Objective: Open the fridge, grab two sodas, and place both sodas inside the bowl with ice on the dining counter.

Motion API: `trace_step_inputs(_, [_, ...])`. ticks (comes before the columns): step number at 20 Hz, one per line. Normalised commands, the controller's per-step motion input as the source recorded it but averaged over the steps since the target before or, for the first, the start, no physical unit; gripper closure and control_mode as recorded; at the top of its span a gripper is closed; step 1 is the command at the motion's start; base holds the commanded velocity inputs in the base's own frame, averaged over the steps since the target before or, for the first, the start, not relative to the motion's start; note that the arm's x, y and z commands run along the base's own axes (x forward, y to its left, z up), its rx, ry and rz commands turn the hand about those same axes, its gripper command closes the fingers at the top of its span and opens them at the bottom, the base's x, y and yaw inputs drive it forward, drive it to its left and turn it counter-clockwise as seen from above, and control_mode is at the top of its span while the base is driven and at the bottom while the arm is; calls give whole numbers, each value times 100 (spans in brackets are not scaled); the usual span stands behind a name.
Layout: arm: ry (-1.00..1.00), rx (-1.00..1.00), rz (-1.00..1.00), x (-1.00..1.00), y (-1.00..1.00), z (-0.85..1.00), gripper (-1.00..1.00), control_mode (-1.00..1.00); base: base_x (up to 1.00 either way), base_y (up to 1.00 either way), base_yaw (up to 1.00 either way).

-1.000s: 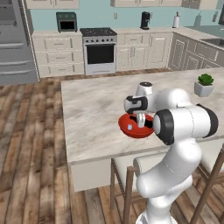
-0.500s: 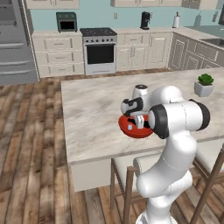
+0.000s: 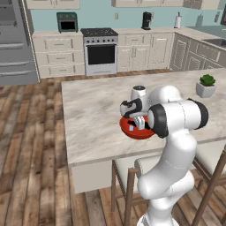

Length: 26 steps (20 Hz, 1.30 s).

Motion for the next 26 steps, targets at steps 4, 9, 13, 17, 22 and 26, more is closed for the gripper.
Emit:
trace_step_inputs(4, [-1,-1,11,-2,0,-7,-100,-100,0,0,0])
trace_step_inputs(9, [-4,0,7,-31,-6,3,-100,-100,0,0,0])
trace_step_inputs(13, [-5,0,4,-56,-15,15,-100,-100,0,0,0])
trace_step_inputs(17, [-14,0,4,-54,-3,52,-100,-100,0,0,0])
trace_step_inputs(22, [-12,0,2,-40,0,68,-100,-100,0,0,0])
trace_step_inputs(26, [-3,3,0,-53,1,79,-100,-100,0,0,0])
